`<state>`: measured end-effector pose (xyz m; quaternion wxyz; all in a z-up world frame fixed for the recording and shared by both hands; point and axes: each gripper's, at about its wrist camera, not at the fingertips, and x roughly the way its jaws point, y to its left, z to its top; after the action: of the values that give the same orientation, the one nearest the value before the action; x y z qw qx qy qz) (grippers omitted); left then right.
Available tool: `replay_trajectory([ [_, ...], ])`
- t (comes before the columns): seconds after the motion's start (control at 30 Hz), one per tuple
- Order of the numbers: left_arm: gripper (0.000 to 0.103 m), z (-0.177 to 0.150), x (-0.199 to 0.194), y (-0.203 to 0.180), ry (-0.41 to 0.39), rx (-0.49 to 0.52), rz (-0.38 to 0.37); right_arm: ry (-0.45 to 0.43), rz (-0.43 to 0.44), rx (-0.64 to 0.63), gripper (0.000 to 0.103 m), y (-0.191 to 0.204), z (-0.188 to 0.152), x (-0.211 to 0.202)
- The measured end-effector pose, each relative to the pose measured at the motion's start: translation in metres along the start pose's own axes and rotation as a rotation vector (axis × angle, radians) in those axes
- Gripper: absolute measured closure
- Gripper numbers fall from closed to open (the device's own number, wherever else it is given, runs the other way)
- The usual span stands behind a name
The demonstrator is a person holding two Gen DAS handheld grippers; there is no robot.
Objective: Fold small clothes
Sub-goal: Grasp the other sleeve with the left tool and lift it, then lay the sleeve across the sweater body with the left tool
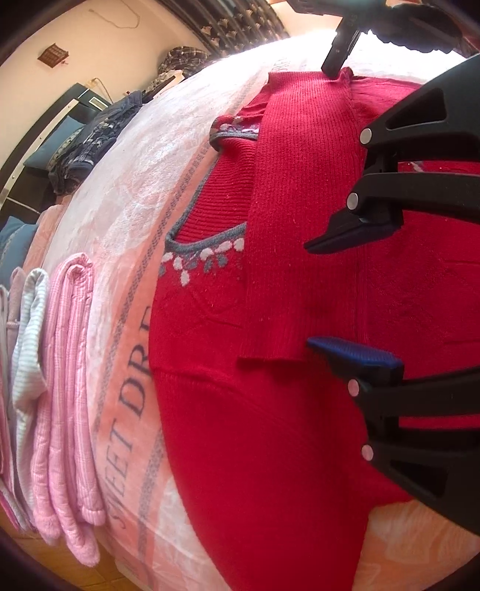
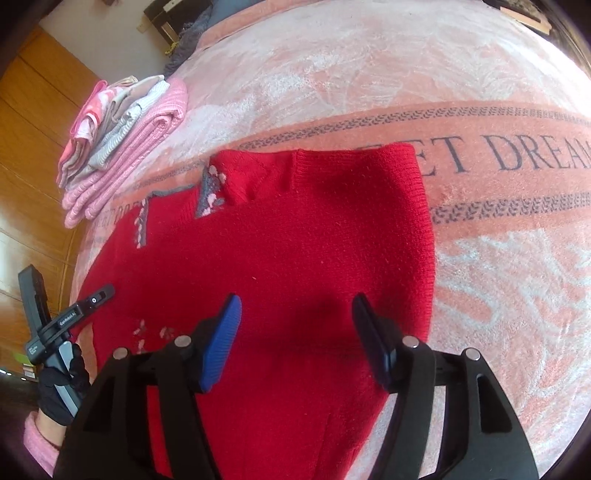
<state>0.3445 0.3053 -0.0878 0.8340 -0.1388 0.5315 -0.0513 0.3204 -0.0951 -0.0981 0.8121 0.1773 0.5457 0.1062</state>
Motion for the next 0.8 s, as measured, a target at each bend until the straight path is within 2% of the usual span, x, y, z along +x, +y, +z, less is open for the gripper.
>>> replay_trajectory([
  [0.1, 0.053, 0.002, -0.024, 0.036, -0.02, -0.063, 0.033, 0.002, -0.008, 0.013, 0.04, 0.02, 0.004, -0.004],
  [0.27, 0.048, -0.008, -0.063, 0.124, -0.018, -0.198, 0.128, 0.07, -0.023, -0.018, 0.04, 0.062, -0.006, 0.014],
  [0.37, 0.047, -0.027, -0.089, 0.183, -0.016, -0.268, 0.196, 0.117, -0.029, -0.046, 0.04, 0.085, -0.018, 0.025],
  [0.57, 0.046, -0.074, -0.143, 0.303, -0.026, -0.471, 0.263, 0.141, -0.066, -0.082, 0.038, 0.111, -0.032, 0.039],
  [0.7, 0.046, -0.101, -0.169, 0.368, -0.07, -0.602, 0.261, 0.152, -0.094, -0.067, 0.038, 0.112, -0.034, 0.05],
  [0.8, 0.046, -0.113, -0.18, 0.403, -0.126, -0.679, 0.201, 0.156, -0.113, -0.064, 0.038, 0.111, -0.033, 0.058],
])
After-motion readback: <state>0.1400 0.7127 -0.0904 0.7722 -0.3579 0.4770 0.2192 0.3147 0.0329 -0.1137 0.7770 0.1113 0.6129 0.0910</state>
